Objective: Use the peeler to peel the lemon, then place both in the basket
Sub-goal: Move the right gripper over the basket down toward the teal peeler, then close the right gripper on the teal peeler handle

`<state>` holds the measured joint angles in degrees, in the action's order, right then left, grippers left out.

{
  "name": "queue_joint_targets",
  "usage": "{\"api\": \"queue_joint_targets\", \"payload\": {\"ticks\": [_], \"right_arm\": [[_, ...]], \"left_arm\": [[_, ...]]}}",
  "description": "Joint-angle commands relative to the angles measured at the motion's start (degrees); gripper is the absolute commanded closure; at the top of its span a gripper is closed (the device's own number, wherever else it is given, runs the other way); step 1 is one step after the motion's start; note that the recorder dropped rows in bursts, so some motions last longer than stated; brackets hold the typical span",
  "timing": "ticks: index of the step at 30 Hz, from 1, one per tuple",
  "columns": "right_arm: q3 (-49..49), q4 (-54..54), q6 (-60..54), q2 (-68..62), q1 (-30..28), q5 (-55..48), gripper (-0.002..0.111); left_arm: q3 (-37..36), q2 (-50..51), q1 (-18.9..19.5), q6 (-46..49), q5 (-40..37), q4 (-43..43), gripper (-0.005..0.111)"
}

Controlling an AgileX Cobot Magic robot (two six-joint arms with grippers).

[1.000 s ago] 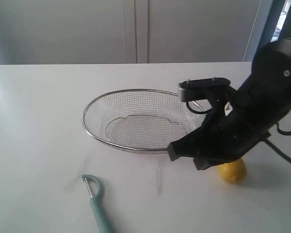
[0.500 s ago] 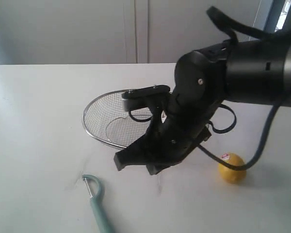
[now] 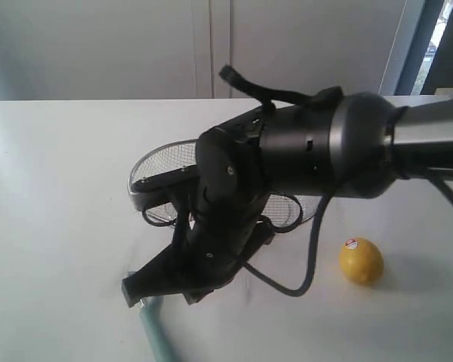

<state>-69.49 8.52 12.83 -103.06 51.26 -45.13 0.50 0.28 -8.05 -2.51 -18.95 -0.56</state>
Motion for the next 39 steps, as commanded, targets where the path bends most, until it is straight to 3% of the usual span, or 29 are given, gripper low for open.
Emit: {"api": "queue_joint_targets", "payload": {"ticks": [1,16,21,23,39], "right_arm": [[-2.0,-0.2,0.7,-2.0,2.1,0.5,0.108],[-5.1,0.1,2.2,-6.9,5.4,2.4,0.105],[-5.1,0.7,2.5,-6.9,5.4,2.9,0.07],[-5.1,0.7,2.5,-6.9,5.4,2.9,0.061],[-5.2,-4.4,7.5,-8.5,8.3,3.1,0.06]], "left_arm": [[-0.5,-0.3,0.0,-0.1,-0.1,-0.2,0.107],[-0.5,-0.3,0.0,-0.1,-0.1,-0.2,0.107],[-0.5,-0.3,0.0,-0.1,-0.1,-0.2,0.107],[-0.5,-0.3,0.0,-0.1,-0.1,-0.2,0.107],[-0.5,-0.3,0.0,-0.1,-0.1,-0.2,0.107]]}}
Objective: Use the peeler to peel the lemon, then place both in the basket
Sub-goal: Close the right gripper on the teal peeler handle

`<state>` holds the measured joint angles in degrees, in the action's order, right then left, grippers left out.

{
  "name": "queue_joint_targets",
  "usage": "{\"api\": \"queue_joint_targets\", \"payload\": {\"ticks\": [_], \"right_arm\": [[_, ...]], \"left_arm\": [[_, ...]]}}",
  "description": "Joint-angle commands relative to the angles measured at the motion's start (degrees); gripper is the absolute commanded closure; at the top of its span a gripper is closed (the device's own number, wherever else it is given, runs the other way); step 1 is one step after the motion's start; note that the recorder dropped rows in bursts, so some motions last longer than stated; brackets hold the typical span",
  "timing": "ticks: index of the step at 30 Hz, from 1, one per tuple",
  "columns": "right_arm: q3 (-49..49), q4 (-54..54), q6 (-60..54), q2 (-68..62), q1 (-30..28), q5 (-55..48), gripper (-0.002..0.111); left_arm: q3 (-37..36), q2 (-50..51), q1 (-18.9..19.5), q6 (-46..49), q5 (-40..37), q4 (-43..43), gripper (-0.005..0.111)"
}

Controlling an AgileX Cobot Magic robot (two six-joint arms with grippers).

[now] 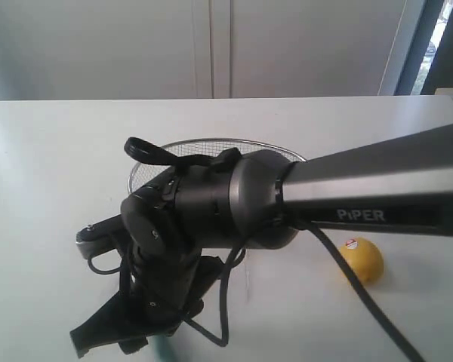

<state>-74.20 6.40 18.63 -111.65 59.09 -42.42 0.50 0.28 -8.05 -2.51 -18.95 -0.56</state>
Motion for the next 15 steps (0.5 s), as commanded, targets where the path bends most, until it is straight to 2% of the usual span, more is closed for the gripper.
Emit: {"api": "queue_joint_targets", "payload": {"ticks": [1,15], "right_arm": [[-0.5,-2.4,1.8,0.1,0.5,0.4,0.06],[-0.5,-2.6,2.4,-3.9,0.5,2.0,0.061]], "left_arm": [[-0.5,-0.3,0.0,-0.1,-0.1,-0.2,0.107],[-0.5,-0.3,0.0,-0.1,-0.1,-0.2,0.107]]}}
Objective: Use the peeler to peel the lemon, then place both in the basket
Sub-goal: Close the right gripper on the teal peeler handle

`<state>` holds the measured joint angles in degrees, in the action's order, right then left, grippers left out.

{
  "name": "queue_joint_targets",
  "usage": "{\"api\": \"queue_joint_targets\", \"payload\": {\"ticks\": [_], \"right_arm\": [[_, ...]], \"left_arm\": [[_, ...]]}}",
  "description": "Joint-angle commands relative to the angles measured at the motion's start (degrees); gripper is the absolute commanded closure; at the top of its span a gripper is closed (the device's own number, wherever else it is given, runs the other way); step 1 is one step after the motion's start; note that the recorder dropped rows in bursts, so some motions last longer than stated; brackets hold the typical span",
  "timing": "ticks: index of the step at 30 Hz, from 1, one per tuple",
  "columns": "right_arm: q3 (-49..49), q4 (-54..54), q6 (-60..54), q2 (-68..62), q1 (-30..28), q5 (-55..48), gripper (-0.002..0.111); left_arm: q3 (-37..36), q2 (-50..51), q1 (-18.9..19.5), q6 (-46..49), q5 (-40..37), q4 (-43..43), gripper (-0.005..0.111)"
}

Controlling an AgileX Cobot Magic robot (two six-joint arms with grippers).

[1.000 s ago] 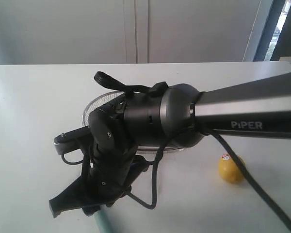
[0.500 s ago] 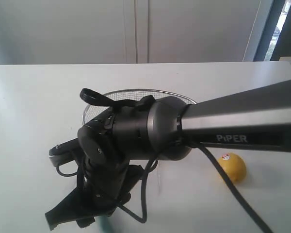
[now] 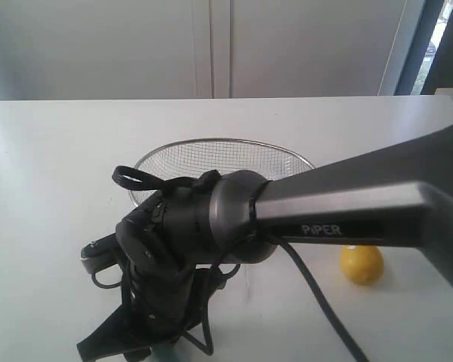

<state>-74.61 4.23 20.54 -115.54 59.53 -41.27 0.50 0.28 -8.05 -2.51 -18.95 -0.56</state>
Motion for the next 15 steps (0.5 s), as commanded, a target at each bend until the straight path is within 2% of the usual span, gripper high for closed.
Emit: {"api": "queue_joint_targets", "payload": {"ticks": [1,15], "right_arm": [[-0.1,-0.4,0.5,0.0,0.1,1.1,0.061],[-0.1,-0.1,0.5,-1.8,0.1,-1.5,0.061]], "left_arm": [[-0.5,-0.3,0.0,-0.1,-0.1,-0.2,0.107],[-0.5,-0.3,0.0,-0.1,-0.1,-0.2,0.107]]}}
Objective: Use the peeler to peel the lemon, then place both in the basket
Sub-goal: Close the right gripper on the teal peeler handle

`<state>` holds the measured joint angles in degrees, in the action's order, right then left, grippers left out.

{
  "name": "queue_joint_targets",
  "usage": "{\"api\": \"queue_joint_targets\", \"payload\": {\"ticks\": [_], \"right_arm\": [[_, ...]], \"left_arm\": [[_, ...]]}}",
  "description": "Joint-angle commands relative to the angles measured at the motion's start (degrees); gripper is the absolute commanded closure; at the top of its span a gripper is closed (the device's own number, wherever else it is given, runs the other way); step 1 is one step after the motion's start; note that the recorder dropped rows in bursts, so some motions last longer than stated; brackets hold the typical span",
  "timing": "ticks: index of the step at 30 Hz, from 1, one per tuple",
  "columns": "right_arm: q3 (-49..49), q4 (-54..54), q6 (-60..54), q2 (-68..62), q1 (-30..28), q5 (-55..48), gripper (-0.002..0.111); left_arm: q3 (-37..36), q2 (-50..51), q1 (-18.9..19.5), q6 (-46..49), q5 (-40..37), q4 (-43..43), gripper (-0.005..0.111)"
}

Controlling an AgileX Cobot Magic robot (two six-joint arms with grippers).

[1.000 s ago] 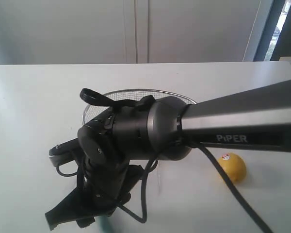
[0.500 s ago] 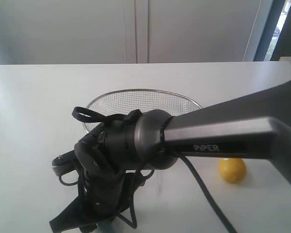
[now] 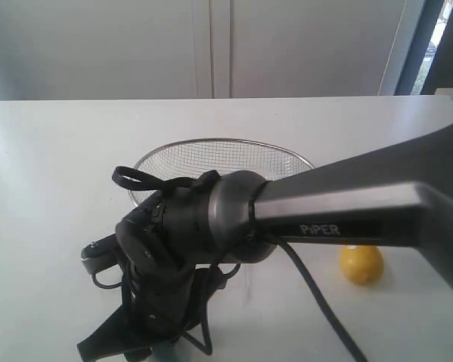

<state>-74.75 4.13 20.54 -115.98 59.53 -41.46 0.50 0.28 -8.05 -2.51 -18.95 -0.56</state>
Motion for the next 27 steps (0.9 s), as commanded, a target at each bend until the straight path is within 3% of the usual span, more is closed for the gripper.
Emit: {"api": "queue_joint_targets", "payload": {"ticks": [1,4,9,27], "right_arm": [[0.0,0.1,0.5,-1.5,0.1,-1.3,0.061],[0.0,0.1,0.5,-1.6,0.1,-1.2,0.072],[0.0,0.1,0.5,-1.6,0.1,-1.2,0.106],[0.0,-0.3,0.2,2.9,0.1,-0.8,0.108]], "left_arm": [[-0.5,-0.3,0.0,-0.1,-0.1,-0.2,0.107],[-0.5,-0.3,0.0,-0.1,-0.1,-0.2,0.107],[-0.5,-0.3,0.0,-0.1,-0.1,-0.2,0.107],[-0.5,-0.3,0.0,-0.1,-0.1,-0.2,0.107]]}}
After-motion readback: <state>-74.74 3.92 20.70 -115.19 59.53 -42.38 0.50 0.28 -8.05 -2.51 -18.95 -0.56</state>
